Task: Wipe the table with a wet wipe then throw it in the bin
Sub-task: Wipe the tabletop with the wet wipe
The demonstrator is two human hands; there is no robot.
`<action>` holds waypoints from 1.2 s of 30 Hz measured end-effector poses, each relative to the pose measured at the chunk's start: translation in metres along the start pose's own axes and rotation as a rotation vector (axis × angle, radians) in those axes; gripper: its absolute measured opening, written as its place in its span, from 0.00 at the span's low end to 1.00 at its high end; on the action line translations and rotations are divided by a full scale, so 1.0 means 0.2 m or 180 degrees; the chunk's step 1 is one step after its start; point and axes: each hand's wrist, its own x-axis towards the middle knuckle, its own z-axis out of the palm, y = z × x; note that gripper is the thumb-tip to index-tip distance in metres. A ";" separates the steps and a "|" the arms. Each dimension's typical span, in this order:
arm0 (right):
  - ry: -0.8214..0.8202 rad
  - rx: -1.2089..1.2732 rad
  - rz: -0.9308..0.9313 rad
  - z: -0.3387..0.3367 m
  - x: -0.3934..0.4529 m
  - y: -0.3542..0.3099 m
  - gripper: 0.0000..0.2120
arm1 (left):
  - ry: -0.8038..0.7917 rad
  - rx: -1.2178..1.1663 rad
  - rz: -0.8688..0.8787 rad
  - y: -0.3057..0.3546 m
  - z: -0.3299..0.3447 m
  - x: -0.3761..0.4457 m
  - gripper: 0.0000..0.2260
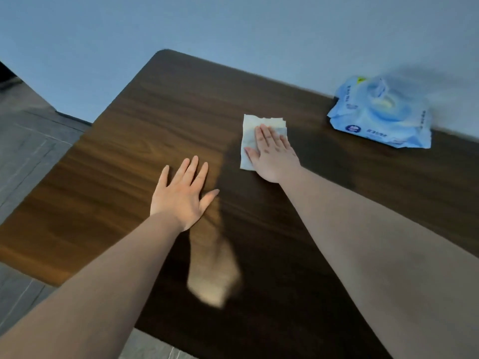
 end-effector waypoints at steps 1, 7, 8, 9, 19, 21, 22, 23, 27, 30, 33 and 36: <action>-0.0004 -0.0002 0.0103 0.00 -0.05 0.10 0.31 | 0.0004 -0.0015 0.0089 0.06 -0.01 0.00 0.35; 0.0042 0.0026 0.0838 0.01 -0.42 0.70 0.31 | -0.0048 -0.0286 0.0663 0.59 -0.07 0.09 0.35; 0.0064 0.0054 0.0959 0.01 -0.48 0.80 0.31 | -0.0052 -0.0296 0.0772 0.70 -0.08 0.10 0.34; 0.0080 0.0087 0.1080 0.01 -0.54 0.90 0.31 | -0.0049 -0.0275 0.0896 0.81 -0.08 0.11 0.34; 0.0354 0.0488 0.2335 0.06 -1.21 1.88 0.32 | -0.0286 0.0132 0.1901 1.71 -0.09 0.13 0.36; 0.0409 0.0547 0.2520 0.06 -1.33 2.02 0.32 | -0.0252 0.0226 0.2013 1.84 -0.10 0.14 0.36; 0.0419 0.0571 0.2598 0.06 -1.38 2.08 0.32 | -0.0230 0.0258 0.2055 1.90 -0.10 0.14 0.37; 0.0411 0.0589 0.2681 0.07 -1.44 2.13 0.32 | -0.0209 0.0283 0.2095 1.95 -0.11 0.14 0.37; 0.0298 0.0604 0.2952 0.10 -1.63 2.33 0.33 | -0.0264 0.0394 0.2213 2.15 -0.10 0.14 0.38; 0.0317 0.0598 0.3118 0.12 -1.76 2.42 0.33 | -0.0346 0.0467 0.2083 2.23 -0.08 0.13 0.40; 0.0314 0.0625 0.3238 0.14 -1.85 2.46 0.33 | -0.0362 0.0420 0.2022 2.23 -0.08 0.14 0.40; 0.0310 0.0661 0.3341 0.17 -1.91 2.45 0.32 | -0.0391 0.0404 0.2021 2.24 -0.08 0.13 0.41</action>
